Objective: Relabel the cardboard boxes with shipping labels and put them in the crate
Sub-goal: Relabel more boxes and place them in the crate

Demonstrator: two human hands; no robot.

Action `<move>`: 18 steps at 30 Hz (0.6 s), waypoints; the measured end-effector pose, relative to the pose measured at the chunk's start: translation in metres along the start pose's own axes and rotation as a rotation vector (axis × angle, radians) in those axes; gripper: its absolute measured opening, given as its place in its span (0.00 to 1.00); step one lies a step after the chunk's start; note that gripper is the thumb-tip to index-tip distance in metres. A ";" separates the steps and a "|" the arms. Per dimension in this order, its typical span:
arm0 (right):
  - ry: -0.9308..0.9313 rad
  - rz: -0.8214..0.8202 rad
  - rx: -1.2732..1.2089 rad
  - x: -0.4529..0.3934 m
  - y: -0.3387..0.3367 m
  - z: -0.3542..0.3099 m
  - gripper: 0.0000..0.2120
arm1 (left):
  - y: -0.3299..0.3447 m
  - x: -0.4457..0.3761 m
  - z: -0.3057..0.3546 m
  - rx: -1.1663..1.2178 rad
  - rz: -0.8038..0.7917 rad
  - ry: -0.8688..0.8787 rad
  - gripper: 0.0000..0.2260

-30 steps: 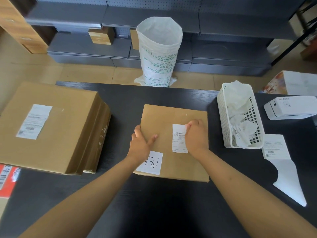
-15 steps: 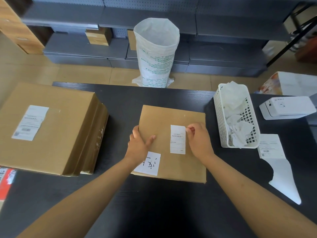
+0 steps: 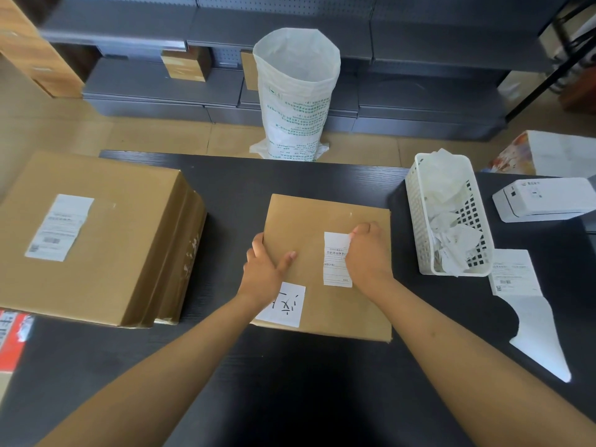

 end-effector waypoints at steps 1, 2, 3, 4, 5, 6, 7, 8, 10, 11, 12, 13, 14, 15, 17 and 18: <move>0.000 -0.003 0.052 0.000 0.001 -0.002 0.12 | 0.000 0.000 0.000 0.005 0.003 -0.003 0.35; -0.002 -0.008 0.104 0.001 0.002 -0.003 0.13 | 0.000 0.000 0.000 0.009 0.006 -0.007 0.35; -0.006 -0.012 0.138 0.001 0.003 -0.005 0.14 | 0.000 0.000 0.000 0.013 0.008 -0.009 0.35; -0.005 -0.016 0.143 0.001 0.003 -0.005 0.14 | 0.000 0.000 0.000 0.016 0.009 -0.011 0.35; -0.007 -0.023 0.134 0.001 0.002 -0.005 0.15 | 0.000 0.000 0.000 0.017 0.008 -0.013 0.35; -0.014 -0.028 0.106 0.002 0.001 -0.003 0.15 | 0.000 0.000 -0.001 0.018 0.007 -0.014 0.35; -0.036 -0.040 0.067 0.003 -0.001 -0.001 0.14 | 0.000 0.000 -0.001 0.018 0.006 -0.014 0.35; -0.067 -0.052 -0.001 0.005 -0.002 0.004 0.12 | 0.000 0.000 -0.001 0.019 0.006 -0.013 0.35; -0.118 -0.074 -0.197 0.009 -0.006 0.017 0.05 | 0.000 -0.001 -0.001 0.015 0.006 -0.012 0.35; -0.170 -0.073 -0.266 0.011 -0.010 0.026 0.04 | 0.000 -0.001 -0.001 0.011 0.006 -0.012 0.35; -0.248 -0.076 -0.293 0.014 -0.014 0.035 0.05 | 0.001 -0.001 -0.001 0.007 0.005 -0.011 0.35; -0.339 -0.094 -0.277 0.016 -0.019 0.044 0.07 | 0.001 -0.001 -0.001 0.003 0.003 -0.010 0.35; -0.444 -0.108 -0.231 0.019 -0.023 0.051 0.10 | 0.001 -0.001 -0.002 0.002 0.003 -0.010 0.35; -0.573 -0.110 -0.147 0.020 -0.026 0.057 0.12 | 0.001 -0.001 -0.002 0.001 0.005 -0.008 0.35; -0.735 -0.098 -0.030 0.022 -0.027 0.065 0.15 | 0.001 -0.001 -0.003 0.002 0.009 -0.005 0.35; -0.710 -0.100 -0.036 0.023 -0.026 0.065 0.16 | 0.001 -0.001 -0.002 0.003 0.008 -0.005 0.35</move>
Point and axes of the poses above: each hand's wrist, its own x-axis away from the middle knuckle, its own y-axis out of the palm, z = x × y, the point moved 1 cm from there along -x, towards the middle knuckle, and after that the axes turned 6 degrees about z, right-handed, at the moved point
